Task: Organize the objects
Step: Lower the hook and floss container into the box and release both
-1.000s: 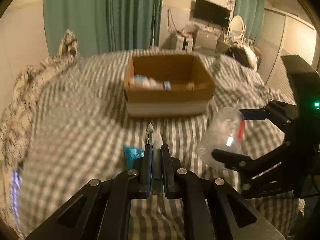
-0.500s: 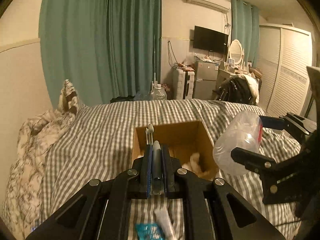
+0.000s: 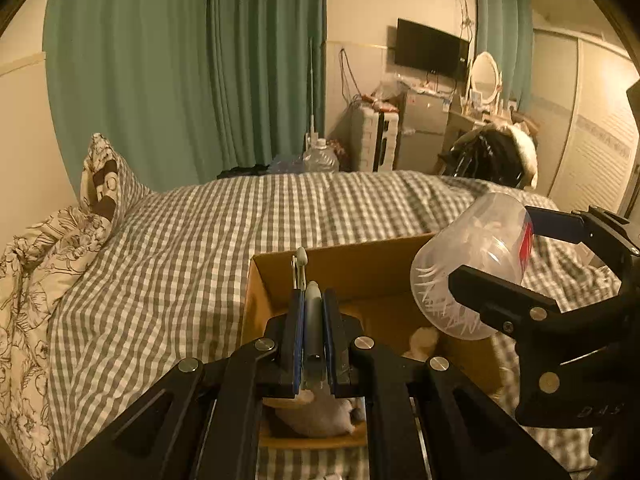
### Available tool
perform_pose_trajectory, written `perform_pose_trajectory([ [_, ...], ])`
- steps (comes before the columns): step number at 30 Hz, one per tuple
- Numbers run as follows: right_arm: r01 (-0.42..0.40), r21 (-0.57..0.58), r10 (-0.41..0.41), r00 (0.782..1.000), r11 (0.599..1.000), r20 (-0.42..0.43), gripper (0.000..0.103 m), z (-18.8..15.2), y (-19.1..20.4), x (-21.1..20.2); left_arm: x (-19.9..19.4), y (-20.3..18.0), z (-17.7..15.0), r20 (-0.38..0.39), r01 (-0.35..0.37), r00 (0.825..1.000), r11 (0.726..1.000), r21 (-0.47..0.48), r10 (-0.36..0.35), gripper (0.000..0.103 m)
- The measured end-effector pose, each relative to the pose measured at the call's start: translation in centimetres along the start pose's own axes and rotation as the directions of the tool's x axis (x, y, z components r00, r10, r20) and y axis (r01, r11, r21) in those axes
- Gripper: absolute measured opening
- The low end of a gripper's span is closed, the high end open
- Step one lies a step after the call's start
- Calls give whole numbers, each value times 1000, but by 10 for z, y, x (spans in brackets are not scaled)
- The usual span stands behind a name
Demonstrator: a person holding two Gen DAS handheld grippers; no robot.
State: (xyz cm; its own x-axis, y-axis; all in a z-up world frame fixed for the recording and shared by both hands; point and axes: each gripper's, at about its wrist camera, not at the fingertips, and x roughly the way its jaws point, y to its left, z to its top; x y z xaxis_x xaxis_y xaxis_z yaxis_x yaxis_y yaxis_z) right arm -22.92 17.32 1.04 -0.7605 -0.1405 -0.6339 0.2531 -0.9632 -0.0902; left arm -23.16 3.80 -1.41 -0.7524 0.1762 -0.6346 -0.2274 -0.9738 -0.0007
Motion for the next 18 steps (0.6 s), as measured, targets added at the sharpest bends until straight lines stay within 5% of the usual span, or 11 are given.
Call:
perform_pose_trajectory([
  [9, -8, 17, 8, 1000, 1000, -28, 92, -12, -4, 27, 28, 9, -12, -39, 5, 999, 1000, 6, -5, 9],
  [14, 2, 67, -6, 998, 998, 55, 99, -2, -11, -1, 7, 6, -8, -4, -11, 1000, 999, 45, 11, 14],
  [16, -24, 86, 17, 996, 996, 82, 102, 1, -16, -20, -4, 7, -6, 6, -34, 999, 998, 44, 34, 31],
  [18, -22, 87, 13, 995, 996, 100, 102, 3, -16, -40, -22, 9, -6, 28, -58, 998, 998, 23, 57, 70],
])
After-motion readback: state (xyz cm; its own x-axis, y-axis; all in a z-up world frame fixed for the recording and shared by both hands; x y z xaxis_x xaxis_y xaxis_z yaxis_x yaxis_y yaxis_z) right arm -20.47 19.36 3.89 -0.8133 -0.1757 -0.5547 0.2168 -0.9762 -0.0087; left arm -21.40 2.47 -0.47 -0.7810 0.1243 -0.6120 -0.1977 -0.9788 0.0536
